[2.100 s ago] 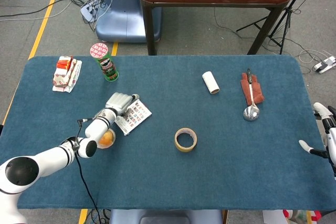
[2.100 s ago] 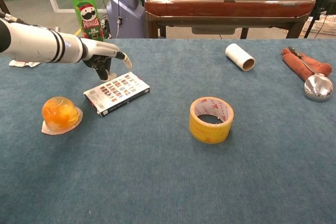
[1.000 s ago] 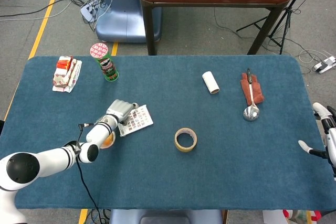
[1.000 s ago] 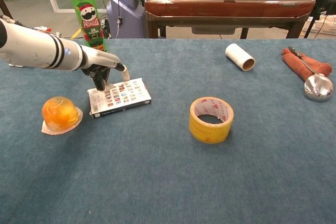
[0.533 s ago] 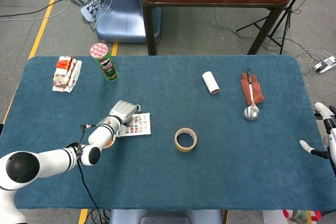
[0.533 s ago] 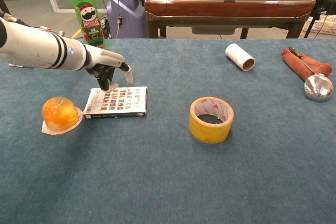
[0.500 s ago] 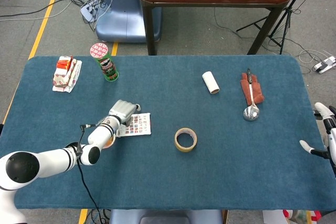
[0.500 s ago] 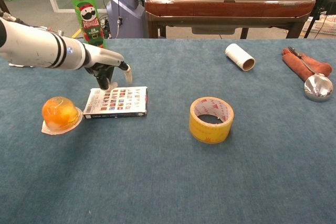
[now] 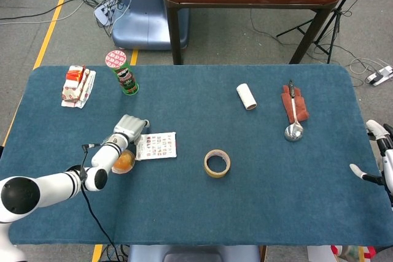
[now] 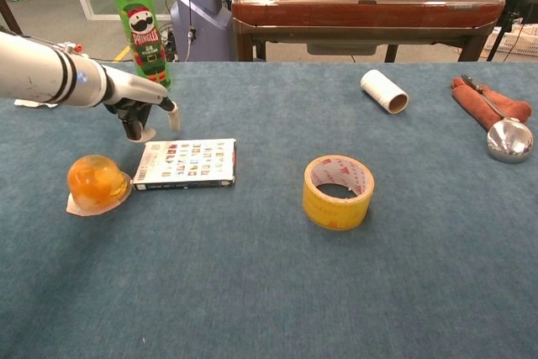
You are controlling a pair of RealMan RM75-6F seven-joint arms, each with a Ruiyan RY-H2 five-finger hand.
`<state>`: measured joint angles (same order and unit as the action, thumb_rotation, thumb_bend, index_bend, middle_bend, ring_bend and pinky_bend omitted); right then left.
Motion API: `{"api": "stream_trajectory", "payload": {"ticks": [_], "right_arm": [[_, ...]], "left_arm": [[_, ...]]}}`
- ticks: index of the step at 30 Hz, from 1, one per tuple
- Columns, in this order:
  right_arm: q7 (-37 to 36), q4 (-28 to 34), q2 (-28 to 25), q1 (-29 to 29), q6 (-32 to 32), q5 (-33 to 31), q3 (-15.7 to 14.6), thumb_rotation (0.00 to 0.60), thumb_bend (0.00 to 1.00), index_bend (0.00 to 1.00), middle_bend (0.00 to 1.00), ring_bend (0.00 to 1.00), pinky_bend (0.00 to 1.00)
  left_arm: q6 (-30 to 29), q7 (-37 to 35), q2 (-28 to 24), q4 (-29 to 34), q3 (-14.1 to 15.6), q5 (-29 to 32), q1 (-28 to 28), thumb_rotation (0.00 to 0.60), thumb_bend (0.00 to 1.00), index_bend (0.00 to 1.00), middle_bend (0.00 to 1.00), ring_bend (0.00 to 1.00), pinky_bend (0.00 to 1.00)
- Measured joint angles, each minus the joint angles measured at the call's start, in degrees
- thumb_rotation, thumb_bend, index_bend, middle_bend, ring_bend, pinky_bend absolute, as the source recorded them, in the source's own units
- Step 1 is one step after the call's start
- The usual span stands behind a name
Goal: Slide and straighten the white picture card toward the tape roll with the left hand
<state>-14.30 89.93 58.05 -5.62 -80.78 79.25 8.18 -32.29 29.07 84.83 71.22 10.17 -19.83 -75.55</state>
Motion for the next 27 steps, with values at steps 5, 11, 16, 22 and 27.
{"api": "stream_trajectory", "payload": {"ticks": [5, 11, 16, 22, 27], "right_arm": [[-0.18, 0.02, -0.08, 0.03, -0.03, -0.01, 0.03, 0.6, 0.13, 0.11, 0.12, 0.01, 0.2], [-0.08, 0.03, -0.03, -0.02, 0.05, 0.06, -0.03, 0.6, 0.13, 0.11, 0.12, 0.01, 0.2], [0.0, -0.04, 0.1, -0.08, 0.15, 0.09, -0.07, 0.6, 0.13, 0.11, 0.12, 0.01, 0.2], [0.09, -0.08, 0.16, -0.15, 0.3, 0.06, -0.11, 0.6, 0.13, 0.11, 0.12, 0.01, 0.2], [-0.12, -0.18, 0.12, -0.14, 0.35, -0.14, -0.02, 0.6, 0.13, 0.11, 0.12, 0.01, 0.2]], "left_arm": [[-0.9, 0.62, -1.73, 2.4, 0.67, 0.2, 0.11, 0.6, 0.6, 0.26, 1.0, 0.99, 1.0], [-1.59, 1.03, -3.1, 4.3, 1.3, 1.0, 0.36, 0.6, 0.6, 0.27, 1.0, 0.99, 1.0], [-1.85, 0.89, -3.86, 5.8, 1.12, 1.1, 0.52, 0.6, 0.6, 0.28, 1.0, 0.99, 1.0], [-1.97, 0.81, -4.17, 6.7, 0.78, 1.14, 0.5, 0.6, 0.6, 0.29, 1.0, 0.99, 1.0], [-1.65, 0.88, -4.22, 7.22, 0.39, 1.22, 0.05, 0.6, 0.65, 0.31, 1.0, 1.0, 1.0]]}}
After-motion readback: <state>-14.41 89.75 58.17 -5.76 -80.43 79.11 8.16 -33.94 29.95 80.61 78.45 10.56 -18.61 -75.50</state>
